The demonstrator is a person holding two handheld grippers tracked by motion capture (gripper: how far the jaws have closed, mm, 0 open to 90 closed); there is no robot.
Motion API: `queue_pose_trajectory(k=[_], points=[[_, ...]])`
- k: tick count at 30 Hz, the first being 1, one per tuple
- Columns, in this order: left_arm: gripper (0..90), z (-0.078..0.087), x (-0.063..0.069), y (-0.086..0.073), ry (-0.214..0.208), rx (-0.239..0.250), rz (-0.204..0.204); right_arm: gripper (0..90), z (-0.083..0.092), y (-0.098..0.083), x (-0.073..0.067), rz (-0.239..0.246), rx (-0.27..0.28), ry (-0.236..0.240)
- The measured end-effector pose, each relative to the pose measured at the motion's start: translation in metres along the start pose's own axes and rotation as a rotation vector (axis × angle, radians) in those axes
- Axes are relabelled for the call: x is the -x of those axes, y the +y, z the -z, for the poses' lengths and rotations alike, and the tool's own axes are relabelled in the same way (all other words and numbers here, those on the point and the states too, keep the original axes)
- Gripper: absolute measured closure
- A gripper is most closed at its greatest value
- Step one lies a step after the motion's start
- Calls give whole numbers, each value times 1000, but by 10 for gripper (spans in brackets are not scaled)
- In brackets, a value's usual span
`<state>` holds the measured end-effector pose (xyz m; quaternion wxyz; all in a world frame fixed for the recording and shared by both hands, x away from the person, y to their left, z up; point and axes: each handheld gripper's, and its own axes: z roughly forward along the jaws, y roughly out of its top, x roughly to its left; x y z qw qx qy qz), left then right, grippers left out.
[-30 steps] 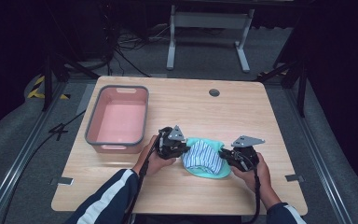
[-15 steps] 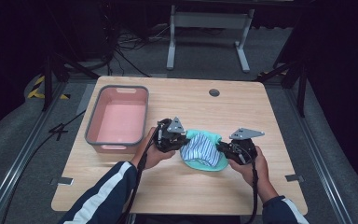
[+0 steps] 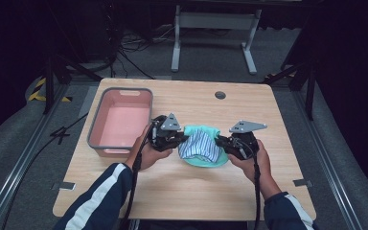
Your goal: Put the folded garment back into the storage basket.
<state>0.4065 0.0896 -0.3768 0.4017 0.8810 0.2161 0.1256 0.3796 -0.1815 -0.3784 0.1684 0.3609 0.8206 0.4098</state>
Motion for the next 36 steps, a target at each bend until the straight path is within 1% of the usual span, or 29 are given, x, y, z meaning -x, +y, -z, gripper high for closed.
queue_pose_trajectory(k=[1,4,7,9,12,13,14,17,21,24,26,28,30,32,33,36], points=[[829,2,-1,0,2,-2,-3,831,-1,2,-2,-4,5,4],[829,6,-3,0,9,5,3,831,-2,7,-4,10,6,5],[830,15,-7,1,29,14,9,831,-7,15,-6,7,19,15],[829,17,-8,0,32,13,12,831,-8,19,-8,8,22,19],[830,26,-12,-1,55,16,14,831,-10,25,-10,18,25,23],[830,28,-14,-2,59,20,14,831,-11,26,-11,17,29,25],[829,30,-15,-2,65,18,19,831,-12,28,-12,27,29,24],[830,34,-17,-3,72,25,23,831,-13,32,-14,25,32,29],[829,43,-21,-6,95,20,25,831,-17,43,-19,46,39,38],[829,51,-25,-9,108,30,36,831,-19,52,-23,51,55,51],[829,56,-28,-12,117,30,46,831,-21,57,-26,63,59,52],[830,60,-31,-14,134,28,45,831,-26,63,-31,80,58,58],[829,65,-35,-17,150,25,46,831,-31,68,-35,85,60,65],[829,70,-38,-21,159,34,70,831,-35,72,-38,90,62,75],[829,72,-39,-22,169,30,67,831,-38,75,-40,92,62,82],[829,79,-43,-27,185,38,85,831,-45,81,-47,104,63,96]])
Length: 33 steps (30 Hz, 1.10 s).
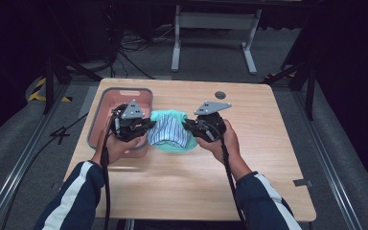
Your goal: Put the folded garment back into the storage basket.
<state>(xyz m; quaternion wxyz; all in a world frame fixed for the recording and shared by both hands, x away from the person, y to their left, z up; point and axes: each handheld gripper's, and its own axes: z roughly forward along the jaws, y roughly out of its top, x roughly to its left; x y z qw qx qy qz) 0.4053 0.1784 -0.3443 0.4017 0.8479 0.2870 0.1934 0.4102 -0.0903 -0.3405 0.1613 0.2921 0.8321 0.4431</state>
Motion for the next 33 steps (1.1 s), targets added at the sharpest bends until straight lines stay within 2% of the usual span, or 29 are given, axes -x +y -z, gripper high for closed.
queue_pose_trajectory(k=[1,2,3,13,27,30,33], points=[[830,2,-2,-2,5,-2,7,831,-3,2,-2,4,-1,5],[829,4,-5,-3,17,-2,-4,831,-5,4,-3,10,1,11],[829,6,-5,-5,15,-3,15,831,-8,6,-5,14,1,16],[829,21,-25,-16,65,-12,34,831,-34,22,-16,20,1,61],[829,43,-49,-25,117,-12,82,831,-62,49,-29,33,3,91],[829,46,-53,-26,132,-19,79,831,-68,52,-31,35,-1,95],[830,51,-58,-30,140,-23,100,831,-77,57,-34,35,-3,100]])
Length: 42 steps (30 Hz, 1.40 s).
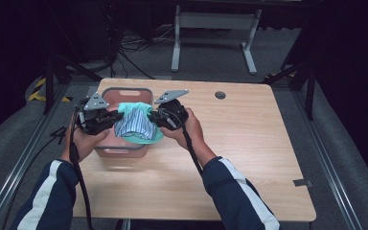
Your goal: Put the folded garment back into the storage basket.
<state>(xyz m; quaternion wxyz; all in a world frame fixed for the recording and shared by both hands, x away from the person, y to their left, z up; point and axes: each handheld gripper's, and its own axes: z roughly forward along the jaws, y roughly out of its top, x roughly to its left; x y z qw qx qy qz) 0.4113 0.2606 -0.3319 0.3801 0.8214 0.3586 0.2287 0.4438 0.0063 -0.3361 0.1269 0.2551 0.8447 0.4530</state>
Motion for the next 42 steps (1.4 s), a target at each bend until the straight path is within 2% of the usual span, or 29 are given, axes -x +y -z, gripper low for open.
queue_pose_trajectory(k=[3,4,10,20,23,28,29,34,38,42], points=[[829,2,-8,-4,17,-7,5,831,-15,5,-3,-5,-20,7],[830,4,-13,-6,23,-10,19,831,-18,6,-4,-5,-22,10],[830,7,-25,-14,55,-30,38,831,-38,12,-10,0,-35,20],[829,3,-33,-27,83,-64,49,829,-67,12,-20,17,-62,27],[830,0,-35,-30,87,-92,42,829,-72,12,-21,17,-70,30],[829,-7,-35,-35,101,-106,40,828,-80,9,-21,13,-84,26],[829,-8,-36,-36,104,-125,33,827,-81,8,-20,9,-85,25],[827,-13,-34,-39,97,-123,39,822,-83,6,-17,-1,-94,23],[823,-15,-33,-40,95,-148,31,815,-84,5,-17,-6,-104,24],[821,-17,-32,-41,101,-148,26,811,-86,3,-16,-9,-111,22]])
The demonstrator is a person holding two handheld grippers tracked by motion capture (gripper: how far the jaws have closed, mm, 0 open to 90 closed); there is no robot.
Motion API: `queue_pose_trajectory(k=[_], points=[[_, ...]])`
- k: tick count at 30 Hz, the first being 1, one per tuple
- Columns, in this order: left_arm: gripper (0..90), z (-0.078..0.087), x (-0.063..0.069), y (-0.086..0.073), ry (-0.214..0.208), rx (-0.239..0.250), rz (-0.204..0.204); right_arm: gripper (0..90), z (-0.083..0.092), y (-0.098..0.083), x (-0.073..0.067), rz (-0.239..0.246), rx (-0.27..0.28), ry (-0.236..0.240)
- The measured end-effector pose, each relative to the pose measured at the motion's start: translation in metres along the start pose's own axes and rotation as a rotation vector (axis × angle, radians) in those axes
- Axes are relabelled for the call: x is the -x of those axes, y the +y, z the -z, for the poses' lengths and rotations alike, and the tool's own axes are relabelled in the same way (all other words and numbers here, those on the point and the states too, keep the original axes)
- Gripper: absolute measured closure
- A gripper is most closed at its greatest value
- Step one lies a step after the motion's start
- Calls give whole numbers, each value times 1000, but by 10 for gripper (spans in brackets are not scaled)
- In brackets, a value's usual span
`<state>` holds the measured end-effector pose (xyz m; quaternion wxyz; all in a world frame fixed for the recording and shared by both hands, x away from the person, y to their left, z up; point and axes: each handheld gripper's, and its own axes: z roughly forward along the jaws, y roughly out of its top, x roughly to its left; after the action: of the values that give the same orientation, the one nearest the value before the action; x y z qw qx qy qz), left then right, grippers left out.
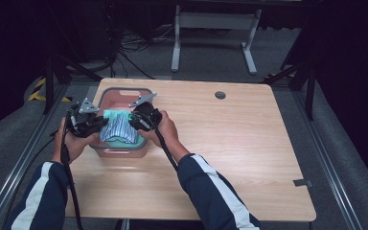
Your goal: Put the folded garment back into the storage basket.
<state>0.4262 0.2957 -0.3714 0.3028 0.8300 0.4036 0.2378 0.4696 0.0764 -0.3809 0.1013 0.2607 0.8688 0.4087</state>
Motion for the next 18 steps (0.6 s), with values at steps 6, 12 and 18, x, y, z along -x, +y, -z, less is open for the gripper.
queue_pose_trajectory(k=[6,12,18], points=[[737,0,-1,-1,14,-6,10,776,-2,-1,1,-6,-7,1],[673,1,1,-1,21,5,0,715,0,-2,1,-6,-11,-14],[602,5,11,2,28,27,-15,668,3,-4,0,20,-25,-38]])
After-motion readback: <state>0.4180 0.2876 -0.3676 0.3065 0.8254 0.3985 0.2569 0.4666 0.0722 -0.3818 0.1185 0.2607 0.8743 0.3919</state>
